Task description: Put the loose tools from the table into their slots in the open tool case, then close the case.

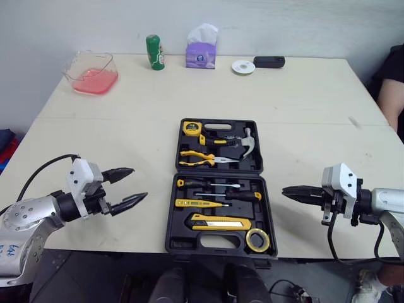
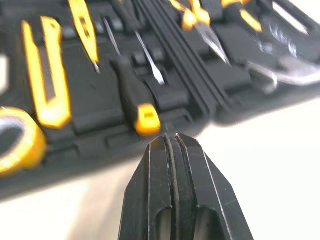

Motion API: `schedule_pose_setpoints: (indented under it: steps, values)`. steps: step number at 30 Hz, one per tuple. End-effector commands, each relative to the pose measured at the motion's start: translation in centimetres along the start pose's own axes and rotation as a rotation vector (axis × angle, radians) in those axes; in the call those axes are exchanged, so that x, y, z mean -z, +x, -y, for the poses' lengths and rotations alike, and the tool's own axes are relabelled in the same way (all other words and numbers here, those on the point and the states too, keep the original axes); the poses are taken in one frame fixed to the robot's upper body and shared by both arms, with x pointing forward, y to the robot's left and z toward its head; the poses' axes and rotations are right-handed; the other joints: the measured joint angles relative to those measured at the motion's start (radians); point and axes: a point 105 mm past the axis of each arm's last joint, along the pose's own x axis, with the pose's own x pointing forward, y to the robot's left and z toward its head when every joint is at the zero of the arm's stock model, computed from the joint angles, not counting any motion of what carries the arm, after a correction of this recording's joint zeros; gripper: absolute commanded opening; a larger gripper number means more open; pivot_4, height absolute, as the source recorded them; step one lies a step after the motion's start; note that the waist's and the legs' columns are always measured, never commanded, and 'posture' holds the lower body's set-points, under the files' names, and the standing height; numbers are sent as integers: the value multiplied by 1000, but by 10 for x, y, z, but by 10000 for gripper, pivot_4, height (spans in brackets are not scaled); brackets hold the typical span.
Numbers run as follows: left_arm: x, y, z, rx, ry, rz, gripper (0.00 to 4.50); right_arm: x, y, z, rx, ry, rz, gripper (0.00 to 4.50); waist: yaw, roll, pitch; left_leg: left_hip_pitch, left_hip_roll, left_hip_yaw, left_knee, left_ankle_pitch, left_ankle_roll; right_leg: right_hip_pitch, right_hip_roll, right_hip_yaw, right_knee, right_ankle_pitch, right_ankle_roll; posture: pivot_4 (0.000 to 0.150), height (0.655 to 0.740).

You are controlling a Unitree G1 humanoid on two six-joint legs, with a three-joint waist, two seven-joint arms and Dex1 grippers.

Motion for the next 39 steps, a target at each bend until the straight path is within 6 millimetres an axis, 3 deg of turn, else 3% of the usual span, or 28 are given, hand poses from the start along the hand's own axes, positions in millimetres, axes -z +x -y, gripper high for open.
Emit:
schedule_pose_setpoints:
  steps: [1,5,6,16,21,26,29,39]
  values:
    - [3,16,2,32,13,9,21679,5,1,16,64,-55,-14,0,-1,0,0,0,-1,1,0,1,1,0,0,0,0,0,0,1500,7400]
    - [9,27,3,48,0,-12,2615,12,8,19,79,-44,-22,0,-1,0,0,-2,0,1,0,2,0,-3,0,0,4,0,1,1500,7400]
    - [11,30,4,48,-7,-17,1221,14,11,18,73,-49,-30,0,-1,0,0,-5,0,1,0,3,0,-6,1,0,5,0,1,1500,7400]
    - [25,65,11,66,-47,-60,1221,13,45,10,19,-68,-11,0,-1,-1,0,-9,-4,4,1,6,2,-12,-1,1,10,1,2,1500,7400]
    - [30,76,-4,-27,-45,-81,1221,14,57,17,27,-88,-26,0,-1,-1,0,-9,-4,4,1,7,1,-12,-1,0,10,1,2,1500,7400]
    - [25,92,-11,-40,-45,-62,1221,15,64,28,54,-108,-55,0,-1,-1,0,-9,-5,4,1,7,2,-12,0,0,11,1,2,1500,7400]
    - [19,103,-4,17,-31,-33,1221,10,71,30,49,-118,-48,0,-1,-1,0,-9,-6,4,1,8,2,-12,0,-1,11,1,2,1500,7400]
    - [15,114,5,74,-3,0,1221,4,85,21,1,-148,3,0,-5,-1,0,-9,-6,4,1,8,2,-12,0,0,12,2,3,1500,7400]
